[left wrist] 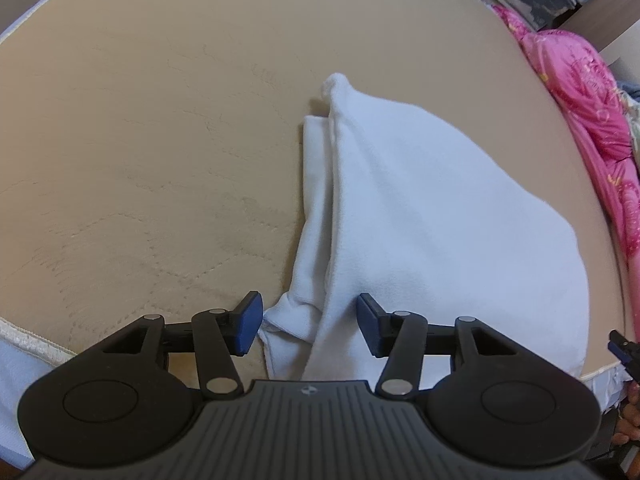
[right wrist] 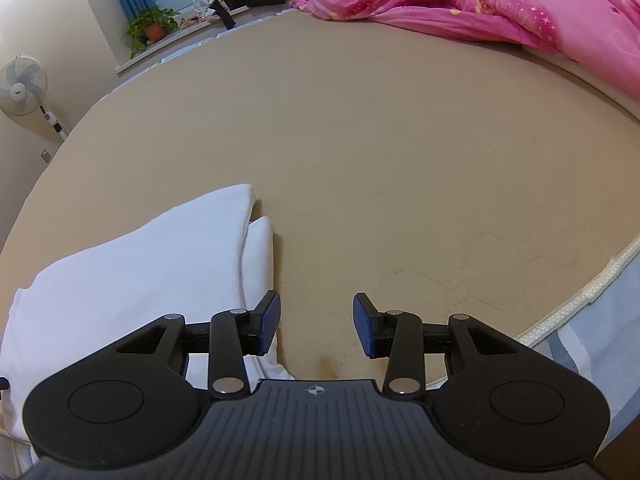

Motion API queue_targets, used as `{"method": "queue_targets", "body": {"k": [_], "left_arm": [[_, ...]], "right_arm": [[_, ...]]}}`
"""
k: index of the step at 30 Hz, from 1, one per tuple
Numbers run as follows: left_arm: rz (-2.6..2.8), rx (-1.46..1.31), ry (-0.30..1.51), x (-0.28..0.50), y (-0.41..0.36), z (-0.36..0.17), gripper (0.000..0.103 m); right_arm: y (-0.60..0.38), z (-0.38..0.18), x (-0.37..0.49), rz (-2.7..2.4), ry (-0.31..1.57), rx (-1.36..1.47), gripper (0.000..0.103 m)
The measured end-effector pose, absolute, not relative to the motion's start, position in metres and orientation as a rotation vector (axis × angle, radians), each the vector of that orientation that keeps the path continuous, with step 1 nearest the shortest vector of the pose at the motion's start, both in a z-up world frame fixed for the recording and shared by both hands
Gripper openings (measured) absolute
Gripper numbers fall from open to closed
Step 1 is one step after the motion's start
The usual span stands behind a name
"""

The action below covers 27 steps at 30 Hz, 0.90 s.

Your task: Fold small clothes

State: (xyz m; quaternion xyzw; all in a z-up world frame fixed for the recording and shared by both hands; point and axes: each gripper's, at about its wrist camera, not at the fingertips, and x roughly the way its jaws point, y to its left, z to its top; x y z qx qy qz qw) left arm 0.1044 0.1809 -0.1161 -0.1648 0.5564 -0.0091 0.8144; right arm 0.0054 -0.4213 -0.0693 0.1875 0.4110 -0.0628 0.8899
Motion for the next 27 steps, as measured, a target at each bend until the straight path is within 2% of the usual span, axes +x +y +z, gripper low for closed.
{"method": "queue_targets", "body": {"k": [5, 8, 9, 10, 11, 12, 22, 27], "left_arm": [[-0.024, -0.305, 1.219, 0.112, 0.175, -0.126, 0.065], [-0.026, -0.267, 1.217, 0.113, 0.167, -0.128, 0.065], [-0.029, -0.240, 1.209, 0.112, 0.163, -0.127, 0.063], [-0.036, -0.215, 1.199, 0.111, 0.160, -0.126, 0.054], [-0.051, -0.198, 1.189, 0.110, 0.157, -0.125, 0.033], [-0.077, -0.213, 1.184, 0.109, 0.156, -0.123, 0.026], [-0.099, -0.285, 1.088, 0.092, 0.161, -0.100, 0.020], [-0.161, -0.227, 1.033, 0.088, 0.117, -0.064, 0.018]], "right_arm": [[-0.422, -0.068, 0.004, -0.120, 0.851, 0.390, 0.042], [-0.423, -0.067, 0.004, -0.120, 0.851, 0.390, 0.042], [-0.423, -0.067, 0.003, -0.120, 0.850, 0.390, 0.042], [-0.423, -0.067, 0.004, -0.120, 0.850, 0.390, 0.042], [-0.423, -0.067, 0.003, -0.121, 0.849, 0.391, 0.042], [-0.424, -0.066, 0.003, -0.120, 0.847, 0.393, 0.042], [-0.429, -0.054, -0.002, -0.117, 0.801, 0.432, 0.042], [-0.435, -0.047, -0.004, -0.100, 0.764, 0.466, 0.042]]}}
